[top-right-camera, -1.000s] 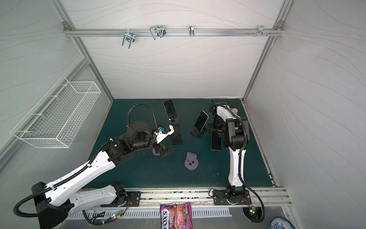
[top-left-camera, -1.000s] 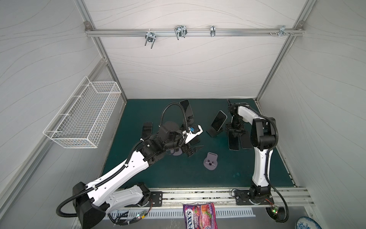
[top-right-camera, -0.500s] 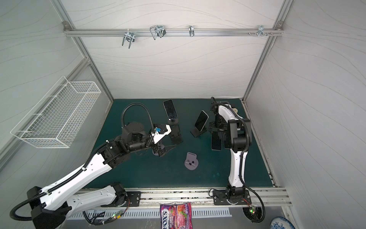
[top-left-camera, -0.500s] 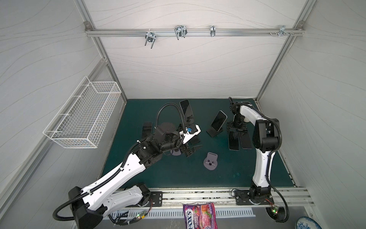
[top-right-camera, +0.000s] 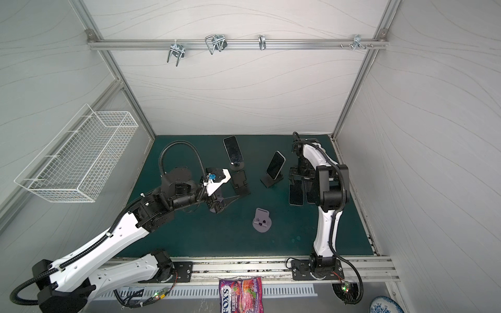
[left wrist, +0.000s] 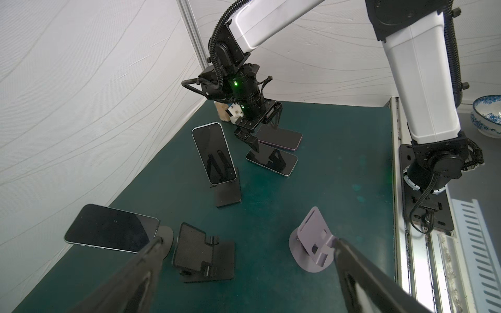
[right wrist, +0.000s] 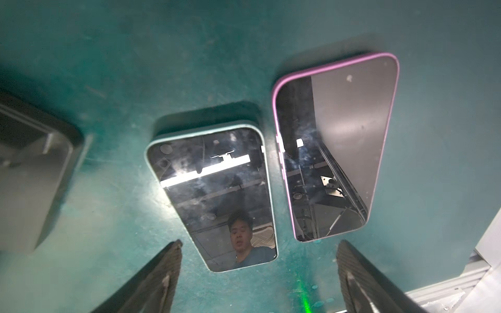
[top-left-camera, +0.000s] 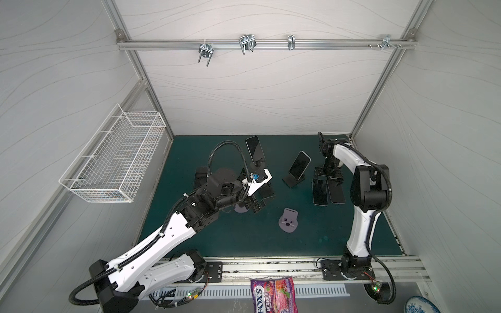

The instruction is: Remove the phone from the phone stand

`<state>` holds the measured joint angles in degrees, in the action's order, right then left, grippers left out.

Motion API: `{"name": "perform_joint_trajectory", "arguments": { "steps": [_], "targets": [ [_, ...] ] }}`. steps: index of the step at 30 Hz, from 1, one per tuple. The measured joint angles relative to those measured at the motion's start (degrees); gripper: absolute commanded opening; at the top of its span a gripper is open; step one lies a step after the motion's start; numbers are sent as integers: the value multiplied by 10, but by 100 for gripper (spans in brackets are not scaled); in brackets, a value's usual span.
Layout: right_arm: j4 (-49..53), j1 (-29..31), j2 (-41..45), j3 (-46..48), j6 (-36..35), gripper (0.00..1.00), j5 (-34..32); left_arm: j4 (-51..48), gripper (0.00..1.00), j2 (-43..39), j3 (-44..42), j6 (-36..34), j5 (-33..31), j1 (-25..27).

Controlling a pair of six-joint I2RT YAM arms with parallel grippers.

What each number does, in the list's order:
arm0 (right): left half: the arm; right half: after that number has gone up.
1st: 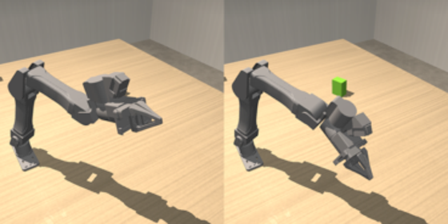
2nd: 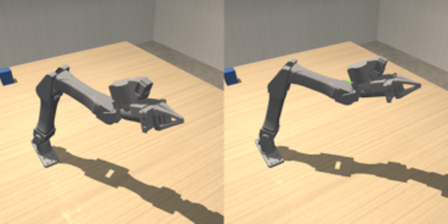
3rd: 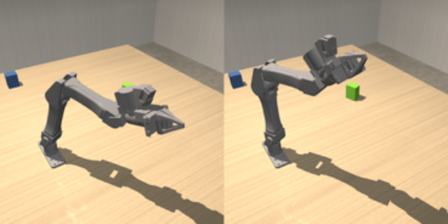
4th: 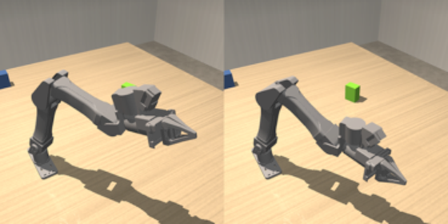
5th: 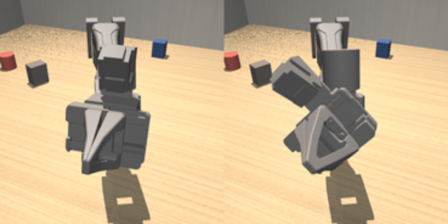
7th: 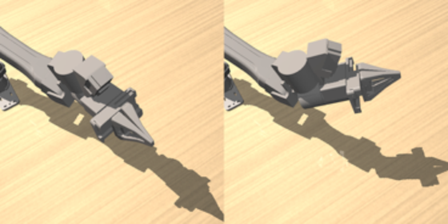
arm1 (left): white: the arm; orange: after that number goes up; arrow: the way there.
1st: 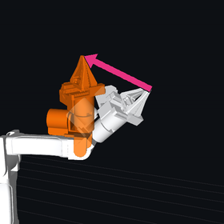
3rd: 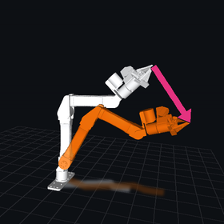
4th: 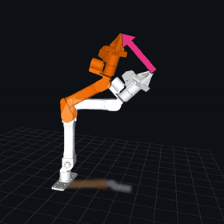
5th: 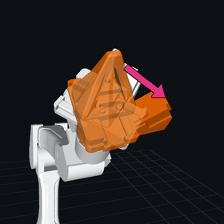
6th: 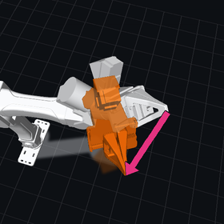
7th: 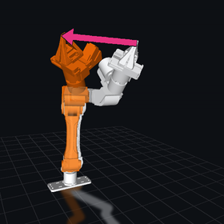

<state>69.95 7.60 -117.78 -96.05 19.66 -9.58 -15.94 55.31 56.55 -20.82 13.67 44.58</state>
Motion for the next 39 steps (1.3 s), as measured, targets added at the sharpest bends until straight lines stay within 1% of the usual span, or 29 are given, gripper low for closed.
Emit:
{"name": "perform_joint_trajectory", "arguments": {
  "steps": [21,32,39],
  "targets": [
    [-3,-18,60,9,5,91,-9,20,99,6,0,16,-13,0],
    [-5,-21,151,62,5,90,7,63,99,62,0,30,-2,0],
    [2,-21,214,71,1,90,16,82,99,101,15,36,7,0]
  ]
}}
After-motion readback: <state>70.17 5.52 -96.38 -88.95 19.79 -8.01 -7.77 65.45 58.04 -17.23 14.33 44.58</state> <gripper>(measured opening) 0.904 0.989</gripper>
